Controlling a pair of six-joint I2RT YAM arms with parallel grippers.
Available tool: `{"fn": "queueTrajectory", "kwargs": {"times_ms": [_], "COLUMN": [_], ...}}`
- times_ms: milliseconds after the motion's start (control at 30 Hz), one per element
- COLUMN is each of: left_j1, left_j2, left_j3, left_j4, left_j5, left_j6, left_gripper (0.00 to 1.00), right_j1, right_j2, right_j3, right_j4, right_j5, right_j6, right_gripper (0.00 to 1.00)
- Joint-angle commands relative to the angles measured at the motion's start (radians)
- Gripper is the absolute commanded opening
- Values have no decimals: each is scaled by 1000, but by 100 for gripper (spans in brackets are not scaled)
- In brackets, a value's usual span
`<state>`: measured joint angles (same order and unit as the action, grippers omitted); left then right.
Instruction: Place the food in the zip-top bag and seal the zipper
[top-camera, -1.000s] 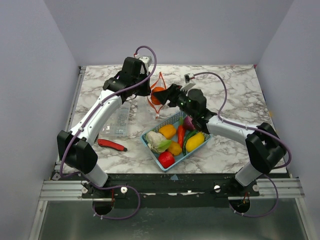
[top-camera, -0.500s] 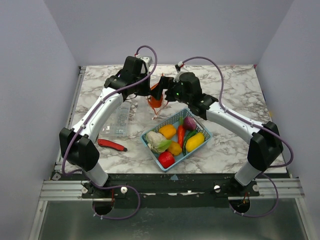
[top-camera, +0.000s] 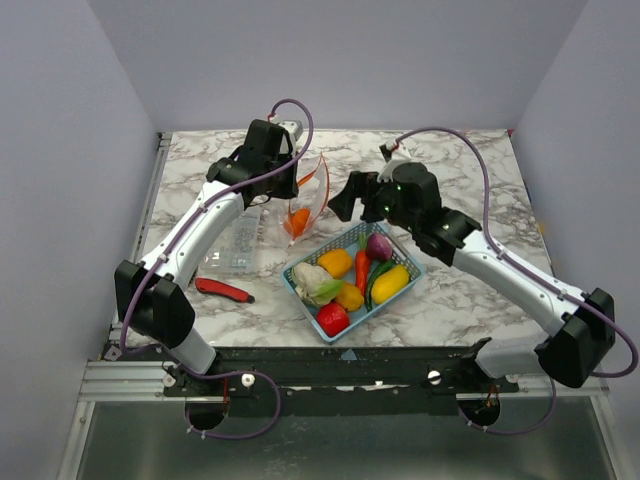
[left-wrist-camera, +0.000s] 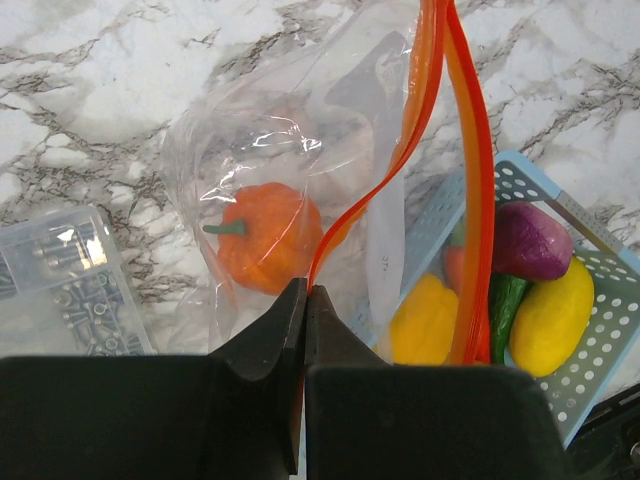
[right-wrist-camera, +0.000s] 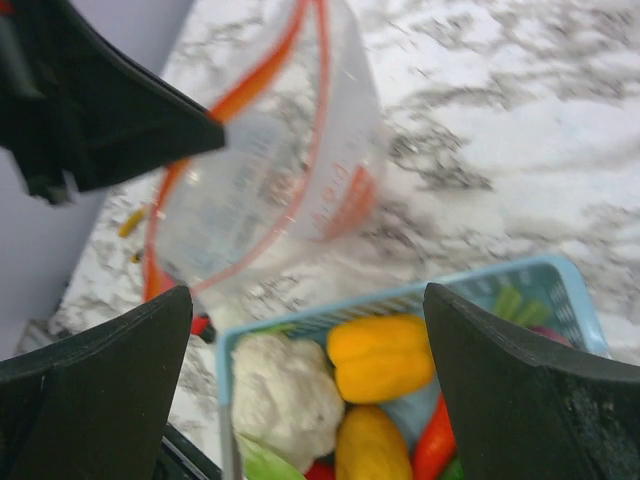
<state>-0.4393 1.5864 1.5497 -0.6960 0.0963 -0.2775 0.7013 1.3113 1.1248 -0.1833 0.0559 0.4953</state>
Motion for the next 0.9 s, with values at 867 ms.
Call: {"fn": "queueTrajectory", "kwargs": {"times_ms": [867], "left_j1": [4], "left_j2": [-10], "left_j3": [-9], "left_j4": [19], "left_j5": [40], "left_j6": [26], "left_gripper": [0], "right_j1": [5], "right_j2": [106], "right_j3": [-197], "right_j4": [-50], "right_j5": [328], "right_j6": [-113], "right_gripper": [78]}}
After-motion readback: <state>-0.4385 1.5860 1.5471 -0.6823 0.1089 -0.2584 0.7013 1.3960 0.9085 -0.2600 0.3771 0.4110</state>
